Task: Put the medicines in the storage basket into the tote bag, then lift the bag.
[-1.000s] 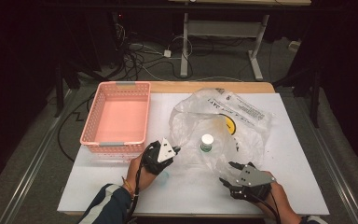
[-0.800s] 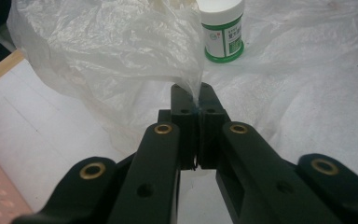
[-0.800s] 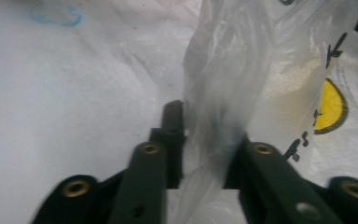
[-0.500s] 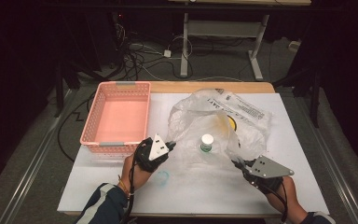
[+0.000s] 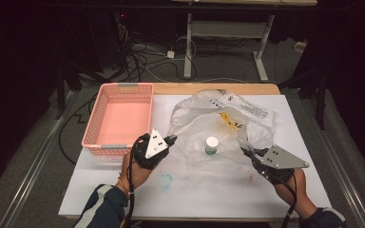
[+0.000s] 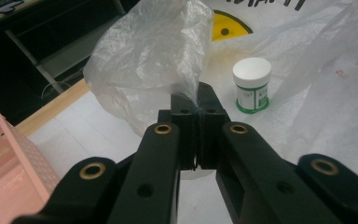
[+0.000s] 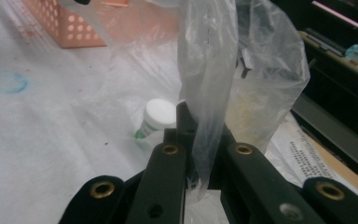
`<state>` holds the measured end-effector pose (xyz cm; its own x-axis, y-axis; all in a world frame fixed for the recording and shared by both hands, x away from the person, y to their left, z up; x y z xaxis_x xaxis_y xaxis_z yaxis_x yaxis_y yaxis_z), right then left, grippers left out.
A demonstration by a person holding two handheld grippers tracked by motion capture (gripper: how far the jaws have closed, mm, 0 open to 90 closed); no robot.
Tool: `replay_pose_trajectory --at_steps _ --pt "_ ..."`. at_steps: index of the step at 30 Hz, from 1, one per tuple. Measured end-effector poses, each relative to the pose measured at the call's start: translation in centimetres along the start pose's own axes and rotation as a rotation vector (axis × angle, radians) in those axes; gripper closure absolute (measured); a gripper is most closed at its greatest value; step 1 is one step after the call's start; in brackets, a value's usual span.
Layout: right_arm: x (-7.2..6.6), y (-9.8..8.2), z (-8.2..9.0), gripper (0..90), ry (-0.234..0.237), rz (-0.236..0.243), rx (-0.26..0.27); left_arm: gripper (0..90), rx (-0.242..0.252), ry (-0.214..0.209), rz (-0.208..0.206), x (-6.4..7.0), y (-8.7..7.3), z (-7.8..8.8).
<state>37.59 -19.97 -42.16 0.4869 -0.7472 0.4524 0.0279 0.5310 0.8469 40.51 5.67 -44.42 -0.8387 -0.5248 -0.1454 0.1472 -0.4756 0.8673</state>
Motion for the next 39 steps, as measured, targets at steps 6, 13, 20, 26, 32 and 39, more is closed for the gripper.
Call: replay_pose_trajectory --at_steps 6,13,20,26,32,39 --pt "1.2 0.4 -0.4 89.5 -0.017 -0.021 0.008 86.0 0.014 0.004 0.012 -0.6 0.3 0.1" --pt "1.8 0.4 -0.5 89.5 -0.031 -0.025 0.007 86.0 0.027 0.017 -0.002 -0.6 0.6 0.1" --pt "2.3 0.8 -0.7 89.6 -0.034 -0.034 0.017 86.1 0.051 0.033 0.001 -1.0 1.0 0.9" --pt "3.3 1.3 -1.4 89.6 -0.05 -0.045 0.024 85.9 0.062 0.04 0.006 -1.4 1.5 0.7" --pt "4.2 1.8 -2.1 89.6 -0.044 -0.07 0.029 86.0 0.085 0.05 0.003 -1.4 2.4 0.9" --pt "4.7 2.7 -3.0 89.6 -0.04 -0.081 0.045 86.0 0.123 0.071 0.008 -1.7 3.3 2.5"
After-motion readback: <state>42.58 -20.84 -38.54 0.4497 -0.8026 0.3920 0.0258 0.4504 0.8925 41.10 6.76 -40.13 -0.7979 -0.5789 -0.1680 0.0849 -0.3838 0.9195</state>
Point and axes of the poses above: each handheld gripper's, and its own axes: z roughly backward along the jaws, y roughly out of its top, x roughly to its right, the point moved 9 cm from there along -z, roughly forward along the jaws, and after that the axes turned 12 degrees about -y, right-handed, at the moved point
